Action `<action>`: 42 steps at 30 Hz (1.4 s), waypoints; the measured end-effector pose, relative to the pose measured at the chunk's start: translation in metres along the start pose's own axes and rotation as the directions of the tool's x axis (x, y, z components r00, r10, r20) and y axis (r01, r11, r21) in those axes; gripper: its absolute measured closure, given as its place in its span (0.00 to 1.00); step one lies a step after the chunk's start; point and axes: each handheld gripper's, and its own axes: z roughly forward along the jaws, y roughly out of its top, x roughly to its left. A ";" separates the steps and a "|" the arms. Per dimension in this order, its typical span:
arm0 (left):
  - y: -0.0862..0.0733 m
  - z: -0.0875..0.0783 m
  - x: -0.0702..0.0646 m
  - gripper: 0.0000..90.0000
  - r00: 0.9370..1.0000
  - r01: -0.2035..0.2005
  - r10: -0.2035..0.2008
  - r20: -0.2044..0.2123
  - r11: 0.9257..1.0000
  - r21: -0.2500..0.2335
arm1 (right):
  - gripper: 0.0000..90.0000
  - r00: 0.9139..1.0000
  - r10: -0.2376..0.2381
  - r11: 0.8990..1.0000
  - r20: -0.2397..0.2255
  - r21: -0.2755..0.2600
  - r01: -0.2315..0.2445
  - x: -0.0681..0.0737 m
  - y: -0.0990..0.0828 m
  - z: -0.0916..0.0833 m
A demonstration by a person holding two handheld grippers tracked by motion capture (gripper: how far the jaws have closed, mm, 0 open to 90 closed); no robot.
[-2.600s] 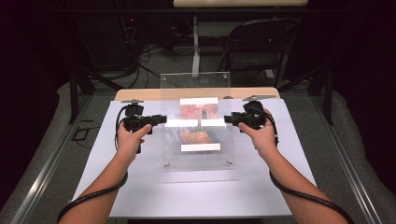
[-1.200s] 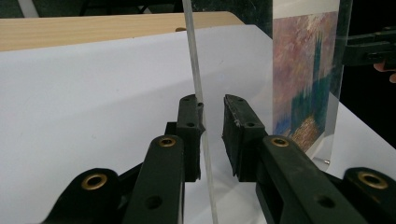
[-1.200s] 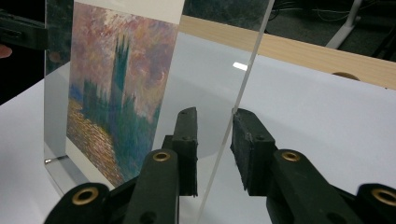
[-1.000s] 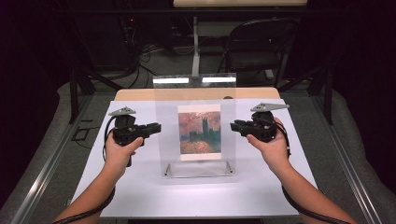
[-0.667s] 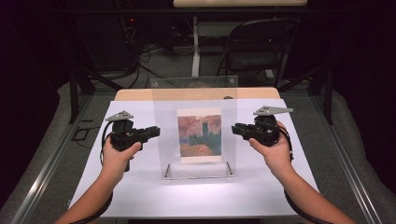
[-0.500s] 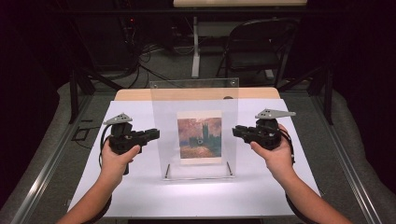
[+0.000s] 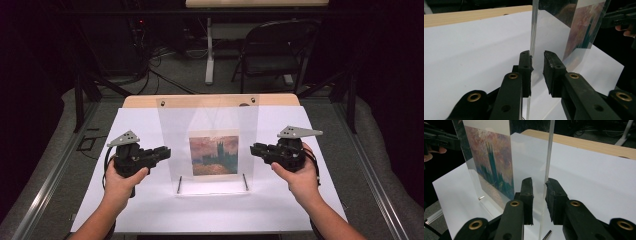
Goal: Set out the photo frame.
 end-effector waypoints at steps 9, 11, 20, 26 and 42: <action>-0.009 -0.006 -0.009 0.83 1.000 -0.030 0.030 0.008 1.000 -0.009 | 0.84 1.000 -0.022 1.000 -0.006 -0.010 0.022 0.009 -0.009 -0.008; -0.010 -0.007 -0.011 0.83 0.999 -0.039 0.039 0.005 0.999 -0.010 | 0.83 1.000 -0.025 1.000 -0.003 -0.012 0.025 0.010 -0.011 -0.009; -0.010 -0.007 -0.010 0.83 0.999 -0.039 0.039 0.004 0.999 -0.009 | 0.83 1.000 -0.024 1.000 -0.005 -0.018 0.024 0.010 -0.012 -0.009; -0.010 -0.007 -0.009 0.81 1.000 -0.026 0.026 0.009 1.000 -0.015 | 0.80 1.000 -0.009 1.000 -0.024 -0.020 0.009 0.008 -0.012 -0.009; -0.018 -0.023 -0.006 0.46 0.997 -0.031 0.027 -0.065 0.998 -0.056 | 0.44 0.999 -0.034 0.998 0.007 -0.047 0.035 0.007 -0.018 -0.013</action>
